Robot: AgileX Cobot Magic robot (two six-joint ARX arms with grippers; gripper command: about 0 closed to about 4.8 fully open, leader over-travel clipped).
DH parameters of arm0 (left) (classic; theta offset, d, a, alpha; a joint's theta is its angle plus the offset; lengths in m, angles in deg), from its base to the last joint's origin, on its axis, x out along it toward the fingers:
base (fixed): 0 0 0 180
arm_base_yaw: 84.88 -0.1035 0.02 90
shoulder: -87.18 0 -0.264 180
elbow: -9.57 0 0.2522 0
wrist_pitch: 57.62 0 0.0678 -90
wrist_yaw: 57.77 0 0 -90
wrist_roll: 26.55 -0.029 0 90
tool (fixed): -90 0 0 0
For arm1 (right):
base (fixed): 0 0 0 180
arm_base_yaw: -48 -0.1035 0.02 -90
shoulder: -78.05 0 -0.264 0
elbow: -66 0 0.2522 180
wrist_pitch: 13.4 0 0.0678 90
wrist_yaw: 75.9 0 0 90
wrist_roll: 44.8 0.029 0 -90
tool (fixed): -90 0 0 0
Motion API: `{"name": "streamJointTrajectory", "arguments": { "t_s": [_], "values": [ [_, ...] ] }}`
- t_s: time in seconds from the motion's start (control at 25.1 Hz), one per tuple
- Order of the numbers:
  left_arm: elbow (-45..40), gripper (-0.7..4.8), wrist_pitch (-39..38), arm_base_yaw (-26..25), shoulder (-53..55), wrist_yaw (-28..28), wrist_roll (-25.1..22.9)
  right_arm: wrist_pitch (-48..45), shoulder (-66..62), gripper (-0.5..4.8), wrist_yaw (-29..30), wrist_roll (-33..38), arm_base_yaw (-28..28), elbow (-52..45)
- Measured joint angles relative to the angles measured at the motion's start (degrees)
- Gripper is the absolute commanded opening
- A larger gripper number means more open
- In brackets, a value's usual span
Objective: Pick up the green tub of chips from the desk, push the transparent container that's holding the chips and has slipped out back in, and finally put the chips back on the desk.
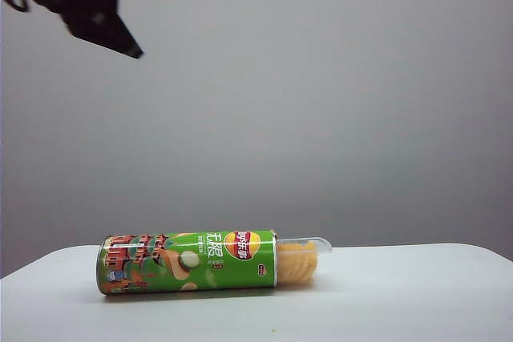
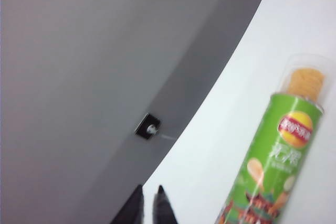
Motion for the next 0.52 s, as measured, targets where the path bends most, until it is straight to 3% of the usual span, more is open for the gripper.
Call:
{"name": "streamJointTrajectory", "arguments": {
  "t_s": [0.12,0.28,0.44,0.48,0.52],
  "values": [
    [5.6,0.28,-7.1,0.0,7.0,-4.1,-1.7,-0.5,-9.1,-0.04,4.8,-2.1,0.0,2.3],
    [9.0,0.51,-12.3,0.0,15.1,-4.3,-5.4,-0.9,-18.3,-0.04,10.9,-2.4,0.0,2.2],
    [12.5,2.13,-16.2,0.0,23.6,-1.0,-6.9,-1.7,-26.4,-0.04,14.8,-3.1,0.0,2.2],
    [13.4,2.86,-16.9,0.0,26.1,-0.7,-7.3,-1.7,-28.8,-0.04,14.9,-3.1,0.0,2.2],
    [14.2,4.13,-17.6,0.0,28.3,-0.7,-8.2,-1.5,-30.5,-0.04,15.3,-3.1,0.0,2.1]
  ]
}}
